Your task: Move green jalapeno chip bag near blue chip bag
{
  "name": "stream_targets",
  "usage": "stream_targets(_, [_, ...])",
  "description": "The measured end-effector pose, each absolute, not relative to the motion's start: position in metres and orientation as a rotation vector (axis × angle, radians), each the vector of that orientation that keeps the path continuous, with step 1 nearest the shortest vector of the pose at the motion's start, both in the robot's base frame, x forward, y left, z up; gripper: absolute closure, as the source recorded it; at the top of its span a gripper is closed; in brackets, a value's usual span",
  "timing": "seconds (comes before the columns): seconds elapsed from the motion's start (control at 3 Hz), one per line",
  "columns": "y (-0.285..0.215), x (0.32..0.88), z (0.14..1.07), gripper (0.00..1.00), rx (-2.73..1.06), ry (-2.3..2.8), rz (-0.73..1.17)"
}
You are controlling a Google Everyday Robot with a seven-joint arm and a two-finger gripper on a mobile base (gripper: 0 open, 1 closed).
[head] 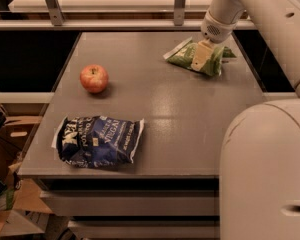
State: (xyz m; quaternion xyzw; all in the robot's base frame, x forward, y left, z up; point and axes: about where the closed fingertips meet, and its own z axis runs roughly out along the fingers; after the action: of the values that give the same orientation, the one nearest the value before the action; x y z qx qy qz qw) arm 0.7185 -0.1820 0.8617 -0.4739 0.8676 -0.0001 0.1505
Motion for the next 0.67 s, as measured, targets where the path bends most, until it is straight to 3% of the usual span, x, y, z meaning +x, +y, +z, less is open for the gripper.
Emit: stream_targets(0.67, [-0.1828,0.7187,0.8480,0.87,-1.329,2.535,0.060])
